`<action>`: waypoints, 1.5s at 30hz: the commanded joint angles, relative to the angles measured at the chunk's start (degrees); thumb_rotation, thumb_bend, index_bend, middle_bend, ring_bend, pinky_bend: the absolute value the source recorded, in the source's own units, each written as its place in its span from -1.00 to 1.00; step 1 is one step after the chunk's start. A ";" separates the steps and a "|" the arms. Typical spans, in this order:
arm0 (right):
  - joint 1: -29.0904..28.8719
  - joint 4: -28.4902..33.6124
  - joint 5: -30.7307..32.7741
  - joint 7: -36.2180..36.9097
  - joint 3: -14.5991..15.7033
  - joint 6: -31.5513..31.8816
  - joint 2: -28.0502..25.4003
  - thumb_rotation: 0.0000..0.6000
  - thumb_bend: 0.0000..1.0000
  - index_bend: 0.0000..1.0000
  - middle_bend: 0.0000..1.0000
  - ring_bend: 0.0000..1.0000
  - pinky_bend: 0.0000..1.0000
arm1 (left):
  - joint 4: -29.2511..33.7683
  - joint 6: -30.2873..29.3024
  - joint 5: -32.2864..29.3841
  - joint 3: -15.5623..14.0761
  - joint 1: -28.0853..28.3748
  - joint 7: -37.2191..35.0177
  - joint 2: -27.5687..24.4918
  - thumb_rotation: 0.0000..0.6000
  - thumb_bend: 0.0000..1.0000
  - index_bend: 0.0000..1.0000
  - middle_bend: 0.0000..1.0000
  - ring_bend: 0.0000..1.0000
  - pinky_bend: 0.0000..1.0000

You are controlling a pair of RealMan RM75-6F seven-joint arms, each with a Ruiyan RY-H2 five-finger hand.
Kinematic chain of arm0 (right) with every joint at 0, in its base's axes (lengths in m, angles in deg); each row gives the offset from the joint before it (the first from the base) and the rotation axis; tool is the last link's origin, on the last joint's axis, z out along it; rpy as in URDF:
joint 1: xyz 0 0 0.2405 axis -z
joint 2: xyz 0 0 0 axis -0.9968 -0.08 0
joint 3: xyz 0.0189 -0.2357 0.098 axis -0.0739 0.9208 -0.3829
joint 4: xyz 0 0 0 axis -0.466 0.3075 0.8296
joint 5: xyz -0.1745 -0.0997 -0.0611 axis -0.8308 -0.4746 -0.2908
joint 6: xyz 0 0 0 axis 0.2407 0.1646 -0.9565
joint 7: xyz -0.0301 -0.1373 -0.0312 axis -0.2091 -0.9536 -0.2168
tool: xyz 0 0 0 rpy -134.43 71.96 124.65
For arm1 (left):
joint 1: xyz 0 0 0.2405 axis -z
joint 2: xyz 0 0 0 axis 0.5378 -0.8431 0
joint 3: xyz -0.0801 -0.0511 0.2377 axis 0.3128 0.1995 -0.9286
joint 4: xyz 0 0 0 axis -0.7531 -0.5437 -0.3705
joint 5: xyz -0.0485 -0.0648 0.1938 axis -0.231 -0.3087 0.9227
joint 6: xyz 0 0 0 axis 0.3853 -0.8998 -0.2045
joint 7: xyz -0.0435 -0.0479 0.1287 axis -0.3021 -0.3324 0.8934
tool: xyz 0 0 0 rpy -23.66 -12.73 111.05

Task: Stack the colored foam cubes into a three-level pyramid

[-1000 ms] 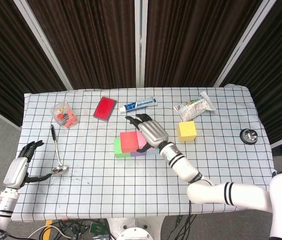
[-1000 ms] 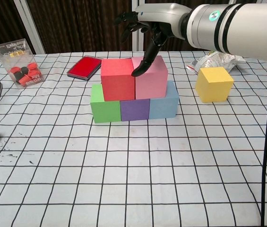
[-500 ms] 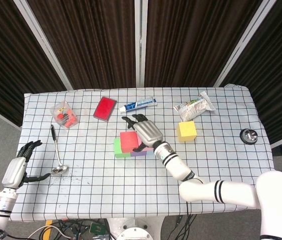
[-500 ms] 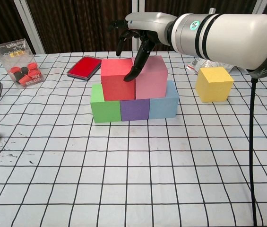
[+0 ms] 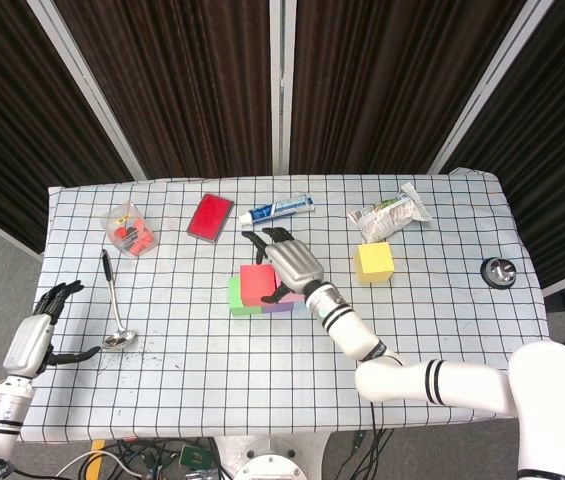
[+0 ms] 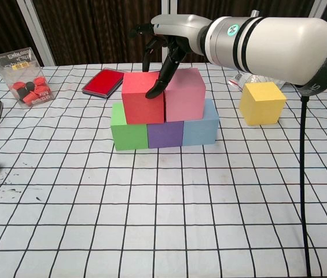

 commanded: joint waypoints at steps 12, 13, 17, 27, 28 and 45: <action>-0.10 -1.11 -3.36 1.97 0.10 -1.94 -0.76 1.00 -0.87 -1.00 -0.17 -0.92 -1.00 | -0.32 0.04 -0.07 0.06 -0.01 -0.12 0.15 1.00 -1.00 -0.88 -0.76 -1.00 -0.88; -0.15 -1.33 -4.09 1.81 0.39 -2.20 -1.03 1.00 -0.87 -1.00 -0.17 -0.92 -1.00 | -0.33 0.04 -0.06 0.07 -0.01 -0.13 0.14 1.00 -1.00 -0.88 -0.77 -1.00 -0.88; -0.15 -1.58 -5.46 2.30 0.82 -3.38 -2.12 1.00 -0.87 -1.00 -0.16 -0.92 -1.00 | -0.34 0.22 -0.12 0.04 0.02 -0.18 0.18 1.00 -1.00 -0.88 -0.77 -1.00 -0.88; -0.30 -2.01 -5.98 3.41 1.00 -3.94 -2.25 1.00 -0.87 -1.00 -0.16 -0.92 -1.00 | -0.18 0.42 -0.05 0.04 0.18 -0.06 0.28 1.00 -1.00 -0.88 -0.76 -1.00 -0.88; -0.31 -2.02 -6.00 3.48 1.03 -3.95 -2.20 1.00 -0.87 -1.00 -0.16 -0.92 -1.00 | -0.17 0.40 -0.06 0.05 0.17 -0.07 0.27 1.00 -1.00 -0.88 -0.76 -1.00 -0.88; -0.78 -2.65 -5.63 3.82 1.42 -4.34 -1.81 1.00 -0.87 -1.00 -0.15 -0.92 -1.00 | -0.57 0.37 -0.15 0.09 0.10 -0.47 0.34 1.00 -1.00 -0.88 -0.77 -1.00 -0.88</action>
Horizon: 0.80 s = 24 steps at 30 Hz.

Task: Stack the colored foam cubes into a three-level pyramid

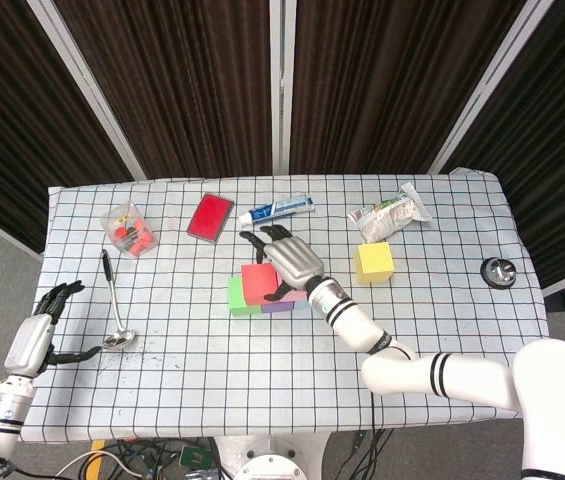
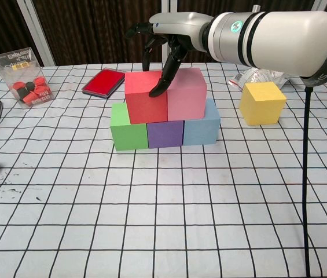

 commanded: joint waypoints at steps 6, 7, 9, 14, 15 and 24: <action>-0.17 -0.30 -0.07 0.13 0.11 -0.16 0.02 1.00 -0.86 -1.00 -0.16 -0.92 -1.00 | -0.02 -0.02 -0.01 0.02 -0.01 0.09 0.02 1.00 -1.00 -0.88 -0.76 -1.00 -0.88; -0.20 -0.35 -0.10 0.12 0.14 -0.18 0.03 1.00 -0.86 -1.00 -0.16 -0.92 -1.00 | -0.04 -0.03 -0.01 0.03 -0.01 0.10 0.03 1.00 -1.00 -0.88 -0.76 -1.00 -0.88; -0.17 -0.44 -0.33 0.22 0.16 -0.05 0.10 1.00 -0.86 -1.00 -0.16 -0.92 -1.00 | -0.06 -0.01 -0.03 0.04 0.00 0.06 0.01 1.00 -1.00 -0.88 -0.76 -1.00 -0.88; -0.11 -0.70 -0.79 0.50 0.33 -0.14 0.22 1.00 -0.86 -1.00 -0.16 -0.92 -1.00 | -0.08 -0.04 0.02 0.03 0.00 0.10 -0.01 1.00 -1.00 -0.88 -0.77 -1.00 -0.88; -0.10 -0.75 -0.80 0.52 0.39 -0.18 0.24 1.00 -0.86 -1.00 -0.16 -0.92 -1.00 | -0.10 -0.05 0.02 0.02 0.00 0.11 0.00 1.00 -1.00 -0.88 -0.77 -1.00 -0.88; 0.04 -1.08 -0.92 1.03 0.55 -0.52 0.31 1.00 -0.86 -1.00 -0.16 -0.92 -1.00 | -0.18 0.06 -0.04 0.04 0.04 0.09 0.06 1.00 -1.00 -0.88 -0.77 -1.00 -0.88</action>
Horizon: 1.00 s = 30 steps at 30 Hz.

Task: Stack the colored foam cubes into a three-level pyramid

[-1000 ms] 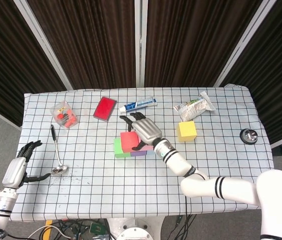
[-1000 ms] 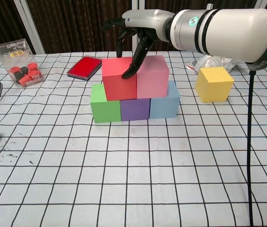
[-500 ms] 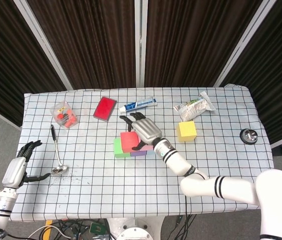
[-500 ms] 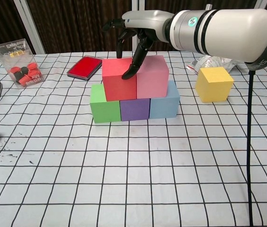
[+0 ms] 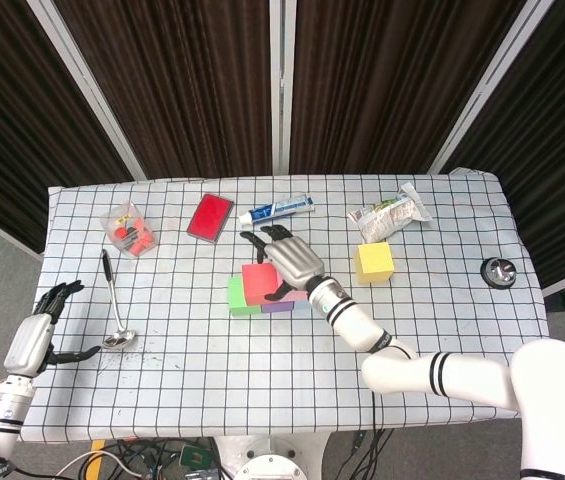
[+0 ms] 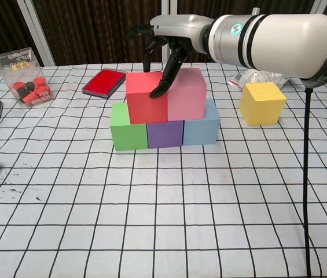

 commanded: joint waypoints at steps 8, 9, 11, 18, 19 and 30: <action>0.08 0.51 -0.10 0.68 0.28 -1.47 -1.05 1.00 -1.00 -1.00 -0.41 -0.94 -1.00 | 0.17 -0.08 -0.01 0.09 0.03 0.25 -0.02 1.00 -1.00 -0.88 -0.77 -1.00 -0.88; 0.06 0.52 -0.16 0.77 0.25 -1.50 -1.09 1.00 -1.00 -1.00 -0.46 -0.95 -1.00 | 0.17 -0.08 -0.04 0.12 0.04 0.22 -0.02 1.00 -1.00 -0.88 -0.77 -1.00 -0.88; 0.07 0.62 -0.24 1.14 0.17 -1.73 -1.20 1.00 -1.00 -1.00 -0.53 -0.98 -1.00 | 0.13 -0.06 -0.10 0.14 0.02 0.16 0.00 1.00 -1.00 -0.88 -0.76 -1.00 -0.88; 0.58 1.60 -1.35 2.63 -0.28 -1.44 -1.90 1.00 -1.00 -1.00 -0.65 -1.00 -1.00 | 0.07 -0.05 -0.02 0.09 0.04 0.19 0.09 1.00 -1.00 -0.88 -0.77 -1.00 -0.88; 0.77 2.02 -1.63 2.90 -0.37 -1.28 -2.20 1.00 -1.00 -1.00 -0.65 -1.00 -1.00 | 0.08 -0.12 0.03 0.10 0.04 0.23 0.09 1.00 -1.00 -0.88 -0.77 -1.00 -0.88; 6.53 9.19 -5.79 6.24 -1.02 4.64 -9.99 1.00 -1.00 -1.00 -0.67 -1.00 -1.00 | 0.56 -0.68 0.14 0.44 0.16 1.74 0.55 1.00 -1.00 -0.88 -0.76 -1.00 -0.88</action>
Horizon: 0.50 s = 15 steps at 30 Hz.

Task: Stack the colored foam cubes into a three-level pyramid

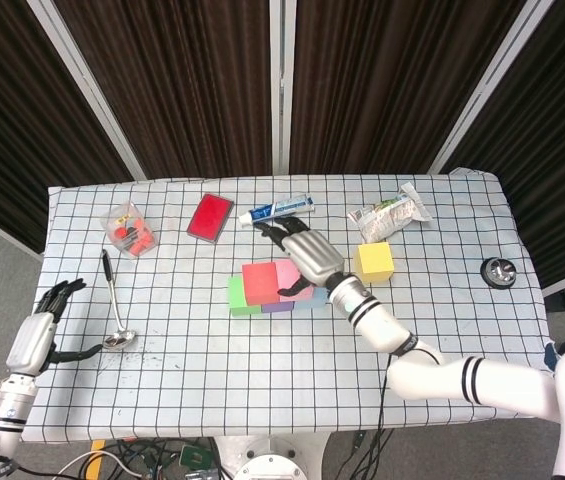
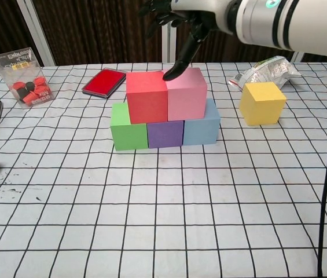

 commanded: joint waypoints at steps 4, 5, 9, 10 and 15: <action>4.41 0.74 -0.74 1.41 0.67 3.66 -4.59 1.00 -1.00 -1.00 -0.67 -1.00 -1.00 | 0.52 0.30 -0.16 0.07 0.23 1.47 0.15 1.00 -1.00 -0.88 -0.76 -1.00 -0.88; 5.09 0.30 -0.61 1.35 1.14 3.78 -5.32 1.00 -1.00 -1.00 -0.67 -1.00 -1.00 | 0.69 0.41 -0.20 0.08 0.29 1.74 0.14 1.00 -1.00 -0.88 -0.76 -1.00 -0.88; 6.53 -2.25 0.22 -0.33 3.45 3.12 -6.56 1.00 -1.00 -1.00 -0.71 -1.00 -1.00 | 1.23 0.66 -0.32 0.13 0.46 2.61 0.26 1.00 -1.00 -0.88 -0.77 -1.00 -0.88; 6.73 -2.94 0.47 -0.84 4.00 2.83 -6.57 1.00 -1.00 -1.00 -0.74 -1.00 -1.00 | 1.33 0.67 -0.33 0.14 0.49 2.81 0.32 1.00 -1.00 -0.88 -0.77 -1.00 -0.88; 7.29 -8.08 0.44 -3.14 6.39 2.12 -3.86 1.00 -1.00 -1.00 -0.82 -1.00 -1.00 | 1.68 0.88 -0.29 0.17 0.74 3.74 0.60 1.00 -1.00 -0.88 -0.76 -1.00 -0.88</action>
